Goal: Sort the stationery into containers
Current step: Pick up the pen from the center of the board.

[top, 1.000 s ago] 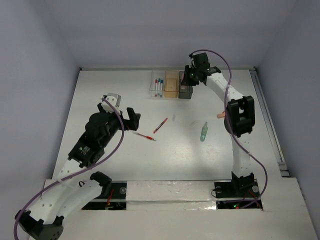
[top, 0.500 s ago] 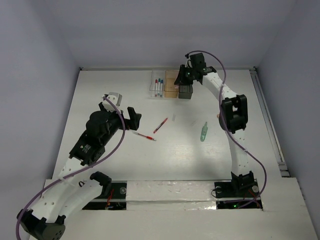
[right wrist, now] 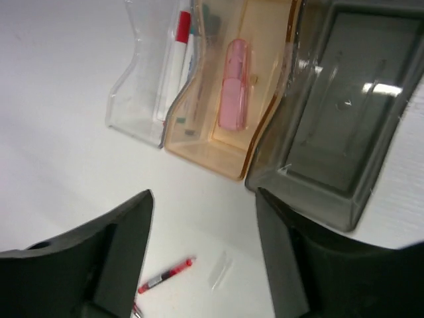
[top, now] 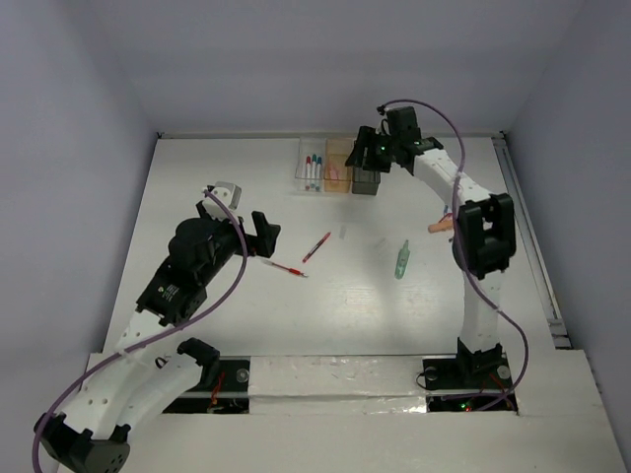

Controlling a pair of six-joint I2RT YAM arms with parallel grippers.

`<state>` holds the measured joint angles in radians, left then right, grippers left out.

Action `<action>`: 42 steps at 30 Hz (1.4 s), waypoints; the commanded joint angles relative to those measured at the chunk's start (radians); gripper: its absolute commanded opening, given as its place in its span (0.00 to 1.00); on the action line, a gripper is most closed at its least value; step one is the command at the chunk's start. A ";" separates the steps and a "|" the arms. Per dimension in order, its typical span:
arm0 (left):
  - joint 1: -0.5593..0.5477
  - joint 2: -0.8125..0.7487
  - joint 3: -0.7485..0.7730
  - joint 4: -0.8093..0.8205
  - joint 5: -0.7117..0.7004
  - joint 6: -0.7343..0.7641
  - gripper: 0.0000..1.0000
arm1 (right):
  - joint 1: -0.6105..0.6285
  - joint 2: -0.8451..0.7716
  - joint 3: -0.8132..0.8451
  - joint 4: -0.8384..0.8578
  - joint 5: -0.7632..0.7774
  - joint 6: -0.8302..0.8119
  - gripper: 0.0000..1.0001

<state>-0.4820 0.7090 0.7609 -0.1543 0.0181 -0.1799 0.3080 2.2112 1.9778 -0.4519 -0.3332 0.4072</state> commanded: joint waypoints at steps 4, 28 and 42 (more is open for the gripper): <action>0.005 -0.051 -0.011 0.053 0.049 0.002 0.99 | -0.003 -0.473 -0.484 0.176 0.167 0.018 0.58; -0.053 -0.164 -0.023 0.068 0.088 -0.010 0.99 | 0.094 -0.854 -1.191 -0.027 0.363 0.225 0.74; -0.053 -0.158 -0.023 0.068 0.091 -0.009 0.99 | 0.141 -0.673 -1.123 -0.048 0.513 0.213 0.52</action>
<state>-0.5304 0.5541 0.7456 -0.1444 0.0963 -0.1852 0.4313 1.5074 0.8192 -0.5163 0.1444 0.6186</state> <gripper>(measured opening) 0.989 0.541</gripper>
